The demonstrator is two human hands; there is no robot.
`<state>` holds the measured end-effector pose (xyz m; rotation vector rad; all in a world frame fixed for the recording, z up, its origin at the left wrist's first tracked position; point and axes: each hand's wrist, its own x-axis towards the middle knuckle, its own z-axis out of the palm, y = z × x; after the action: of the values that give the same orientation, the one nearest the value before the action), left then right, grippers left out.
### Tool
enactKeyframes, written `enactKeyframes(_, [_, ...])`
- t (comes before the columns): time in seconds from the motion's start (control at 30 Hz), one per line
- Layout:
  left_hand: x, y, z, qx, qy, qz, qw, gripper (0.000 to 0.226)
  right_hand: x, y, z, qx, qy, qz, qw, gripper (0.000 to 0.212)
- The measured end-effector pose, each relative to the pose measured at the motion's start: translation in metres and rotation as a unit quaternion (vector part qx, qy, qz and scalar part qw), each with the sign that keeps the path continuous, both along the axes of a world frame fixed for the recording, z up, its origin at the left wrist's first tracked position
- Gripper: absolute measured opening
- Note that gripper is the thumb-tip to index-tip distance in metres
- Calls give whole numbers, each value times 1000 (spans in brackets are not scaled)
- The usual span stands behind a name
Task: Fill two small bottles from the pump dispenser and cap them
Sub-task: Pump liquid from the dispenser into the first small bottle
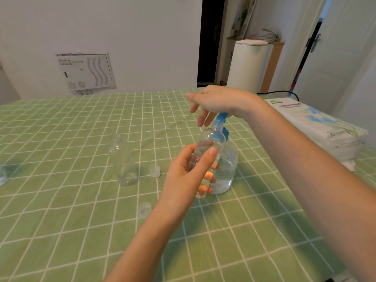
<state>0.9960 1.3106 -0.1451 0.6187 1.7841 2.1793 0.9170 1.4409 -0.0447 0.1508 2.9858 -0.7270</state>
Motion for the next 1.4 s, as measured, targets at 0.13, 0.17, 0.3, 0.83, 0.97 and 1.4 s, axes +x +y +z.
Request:
enactKeyframes(0.13, [0,0,0,2,-2,-1,1000,48,3,3,-1,24,-12,-22,999,55])
enactKeyframes(0.17, [0,0,0,1,-1,0,1000,48,4,3,-2,24,-18,-26,999,56])
enactKeyframes(0.3, [1,0,-1,2,-1,2,1000,48,5,0,-6,6,-42,-32,999,55])
enactKeyframes(0.83, [2,-1,-7,-14,-11,9,1000,49,4,1,-20,-33,-51,-42,997,37])
enactKeyframes(0.97, [1,0,-4,-10,-5,8,1000,50,2,3,-15,-21,-30,-35,999,38])
enactKeyframes(1.4, [1,0,0,5,-6,3,1000,47,-7,-5,-8,-1,-2,-12,1000,58])
